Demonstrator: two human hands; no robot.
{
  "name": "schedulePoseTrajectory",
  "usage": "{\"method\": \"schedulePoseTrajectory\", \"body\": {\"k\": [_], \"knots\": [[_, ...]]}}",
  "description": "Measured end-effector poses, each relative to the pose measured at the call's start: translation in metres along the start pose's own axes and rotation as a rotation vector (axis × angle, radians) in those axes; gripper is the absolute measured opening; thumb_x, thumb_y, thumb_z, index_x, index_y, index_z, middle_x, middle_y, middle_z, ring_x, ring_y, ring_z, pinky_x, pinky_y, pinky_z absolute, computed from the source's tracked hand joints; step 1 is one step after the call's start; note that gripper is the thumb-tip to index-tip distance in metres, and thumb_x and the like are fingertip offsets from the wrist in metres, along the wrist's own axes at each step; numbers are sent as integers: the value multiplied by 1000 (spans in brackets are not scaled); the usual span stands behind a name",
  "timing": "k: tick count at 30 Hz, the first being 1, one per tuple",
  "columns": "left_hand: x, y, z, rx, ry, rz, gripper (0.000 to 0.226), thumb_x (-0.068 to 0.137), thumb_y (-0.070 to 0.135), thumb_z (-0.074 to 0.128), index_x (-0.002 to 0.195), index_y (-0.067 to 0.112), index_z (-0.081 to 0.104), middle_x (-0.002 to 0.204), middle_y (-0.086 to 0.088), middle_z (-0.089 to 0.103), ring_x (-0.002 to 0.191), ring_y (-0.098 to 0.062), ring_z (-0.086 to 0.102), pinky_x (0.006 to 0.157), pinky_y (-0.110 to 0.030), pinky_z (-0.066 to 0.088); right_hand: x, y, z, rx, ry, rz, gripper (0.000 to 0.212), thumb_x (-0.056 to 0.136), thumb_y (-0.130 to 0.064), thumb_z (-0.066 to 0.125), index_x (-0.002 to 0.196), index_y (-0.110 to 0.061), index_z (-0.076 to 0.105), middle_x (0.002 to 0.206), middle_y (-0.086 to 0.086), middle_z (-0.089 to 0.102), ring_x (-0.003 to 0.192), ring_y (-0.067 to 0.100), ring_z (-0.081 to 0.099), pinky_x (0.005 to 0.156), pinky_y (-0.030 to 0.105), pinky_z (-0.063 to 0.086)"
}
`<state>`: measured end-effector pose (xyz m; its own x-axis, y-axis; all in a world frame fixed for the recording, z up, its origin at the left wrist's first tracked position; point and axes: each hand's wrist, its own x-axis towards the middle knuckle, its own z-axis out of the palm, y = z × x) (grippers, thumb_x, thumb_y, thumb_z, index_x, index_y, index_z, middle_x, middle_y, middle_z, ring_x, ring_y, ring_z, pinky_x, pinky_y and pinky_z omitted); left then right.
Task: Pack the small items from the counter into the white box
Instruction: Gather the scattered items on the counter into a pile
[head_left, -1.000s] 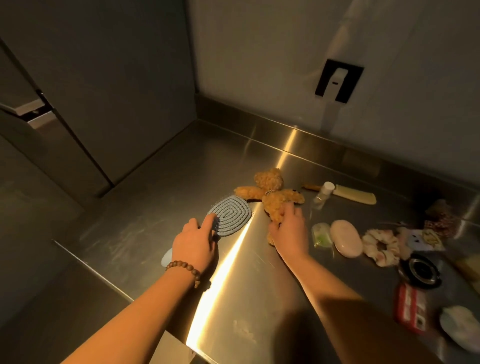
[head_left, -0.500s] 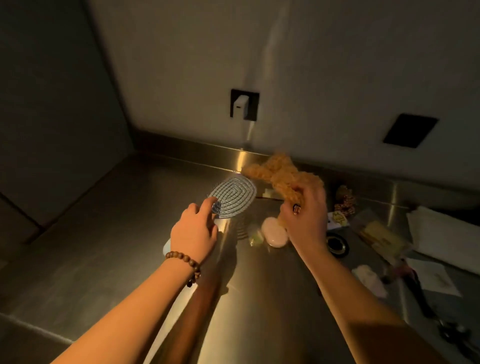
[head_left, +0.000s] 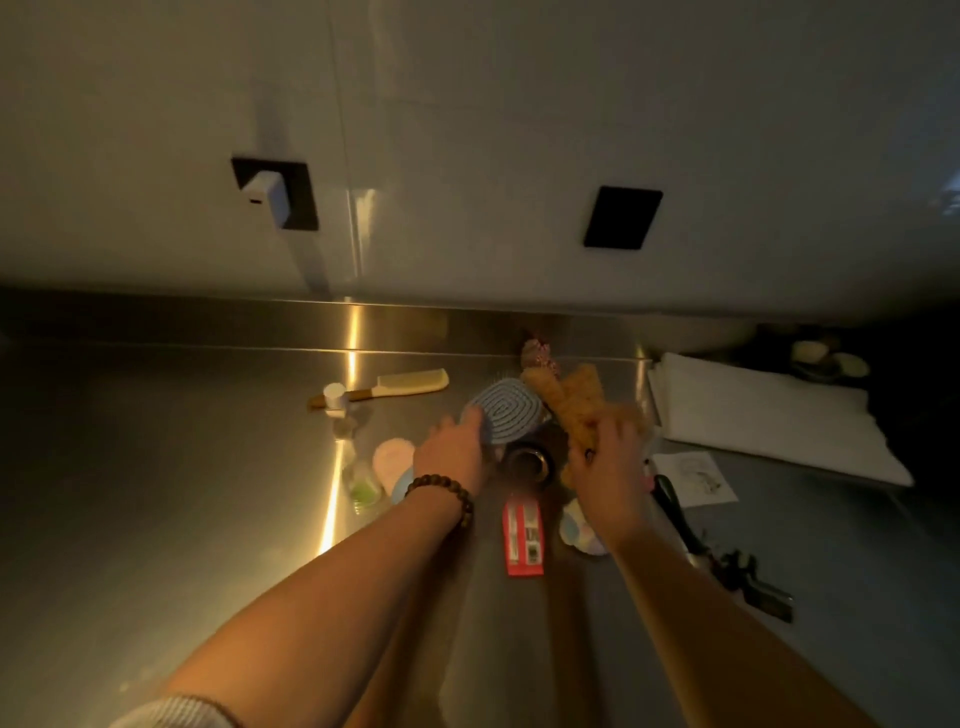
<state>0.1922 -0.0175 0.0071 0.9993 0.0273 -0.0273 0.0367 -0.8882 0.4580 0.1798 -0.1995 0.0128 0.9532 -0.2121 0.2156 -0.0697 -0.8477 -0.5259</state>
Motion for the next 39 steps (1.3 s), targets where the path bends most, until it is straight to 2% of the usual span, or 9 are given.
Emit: {"method": "schedulePoseTrajectory", "body": {"k": [3, 8, 13, 18, 23, 26, 31, 35, 39], "knots": [[8, 1, 21, 9, -8, 4, 43, 89, 21, 52, 128, 23, 35, 117, -15, 53, 103, -32, 53, 81, -40, 46, 0, 11, 12, -39, -20, 16, 34, 86, -23, 61, 116, -16, 49, 116, 9, 46, 106, 24, 49, 86, 38, 44], [11, -2, 29, 13, 28, 31, 44, 90, 23, 48, 132, 26, 34, 122, -13, 52, 108, -31, 51, 88, -41, 41, -3, 17, 20, -46, -72, -7, 41, 82, -25, 67, 118, -12, 52, 121, 15, 46, 112, 30, 45, 92, 40, 40], [8, -5, 32, 46, 29, 49, 51, 89, 28, 49, 135, 30, 28, 129, -12, 46, 116, -30, 42, 96, -42, 34, -7, 7, 23, -26, -104, 0, 59, 83, -32, 65, 136, -23, 40, 147, 12, 25, 137, 31, 24, 109, 48, 31], [5, -8, 34, 101, 44, 76, 62, 84, 39, 52, 138, 28, 24, 130, -12, 43, 118, -29, 39, 97, -43, 31, -14, 1, 25, 12, -190, -74, 60, 85, -30, 64, 139, -24, 39, 156, 4, 5, 144, 27, 7, 110, 51, 30], [1, -12, 29, 125, 69, 119, 71, 78, 52, 48, 140, 30, 20, 130, -10, 40, 117, -27, 36, 94, -43, 31, -15, -8, 23, 9, -177, -218, 61, 85, -37, 62, 139, -24, 39, 154, 8, 18, 144, 25, 8, 116, 46, 17], [-1, -16, 15, 89, 99, 120, 77, 76, 58, 47, 141, 31, 17, 139, -8, 36, 126, -26, 31, 100, -43, 27, -13, -16, 20, 10, -176, -256, 62, 86, -44, 59, 141, -26, 36, 155, 5, 18, 143, 22, 9, 114, 38, 12], [-4, -28, -33, 63, 236, 94, 81, 76, 71, 33, 145, 33, 13, 153, -6, 20, 142, -22, 8, 113, -44, 9, 1, -41, 20, 103, -222, -345, 65, 86, -40, 61, 143, -25, 33, 155, 1, 14, 143, 21, 12, 116, 43, 22], [-6, -56, -82, 46, 409, 69, 82, 76, 77, 29, 145, 33, 15, 153, -5, 22, 143, -20, 6, 115, -47, 9, 22, -74, 32, 131, -287, -417, 61, 86, -42, 60, 141, -33, 34, 156, -1, 13, 144, 22, 9, 113, 43, 22], [-9, -114, -111, 54, 343, -40, 96, 69, 86, 29, 146, 32, 8, 156, -1, 12, 143, -18, 2, 115, -45, 4, 42, -117, 63, 52, -378, -524, 60, 88, -45, 55, 142, -32, 33, 157, 1, 12, 144, 23, 4, 114, 44, 16]]}}
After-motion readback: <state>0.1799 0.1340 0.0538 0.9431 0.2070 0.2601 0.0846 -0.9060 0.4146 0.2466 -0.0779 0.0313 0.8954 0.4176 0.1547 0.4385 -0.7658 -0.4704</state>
